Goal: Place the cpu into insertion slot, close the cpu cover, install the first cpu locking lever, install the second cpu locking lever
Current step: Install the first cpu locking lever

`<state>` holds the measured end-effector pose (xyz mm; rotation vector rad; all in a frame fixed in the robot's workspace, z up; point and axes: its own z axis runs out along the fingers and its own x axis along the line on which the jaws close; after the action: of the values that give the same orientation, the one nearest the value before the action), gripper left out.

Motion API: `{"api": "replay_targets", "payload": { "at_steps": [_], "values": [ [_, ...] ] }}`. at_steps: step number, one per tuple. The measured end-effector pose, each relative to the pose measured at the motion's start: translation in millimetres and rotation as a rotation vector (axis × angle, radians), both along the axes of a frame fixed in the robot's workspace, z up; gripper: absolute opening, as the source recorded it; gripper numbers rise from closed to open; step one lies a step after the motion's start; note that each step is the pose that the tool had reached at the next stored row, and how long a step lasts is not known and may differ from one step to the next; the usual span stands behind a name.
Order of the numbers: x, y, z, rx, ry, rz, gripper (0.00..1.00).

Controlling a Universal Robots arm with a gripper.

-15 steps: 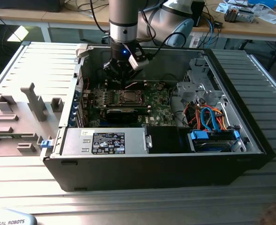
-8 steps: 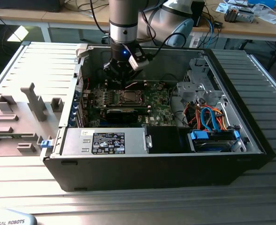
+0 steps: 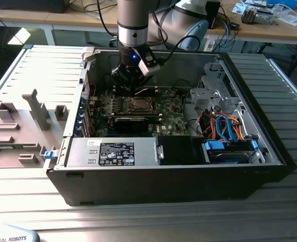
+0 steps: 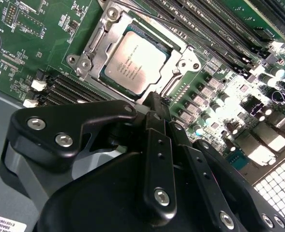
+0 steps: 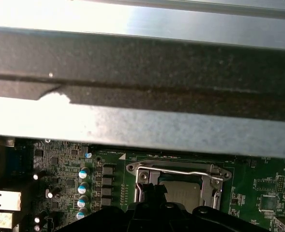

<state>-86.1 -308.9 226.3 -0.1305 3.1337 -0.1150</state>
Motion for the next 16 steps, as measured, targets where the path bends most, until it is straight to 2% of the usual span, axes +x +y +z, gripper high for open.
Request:
{"api": "replay_targets", "payload": {
  "at_steps": [4,8,16],
  "values": [
    [0.0,0.0,-0.5,0.0032,-0.0002,0.000,0.11],
    [0.0,0.0,-0.9,0.0535,-0.0001,0.000,0.11],
    [0.5,0.0,-2.7,0.0547,0.0000,-0.001,0.11]
  ]
}}
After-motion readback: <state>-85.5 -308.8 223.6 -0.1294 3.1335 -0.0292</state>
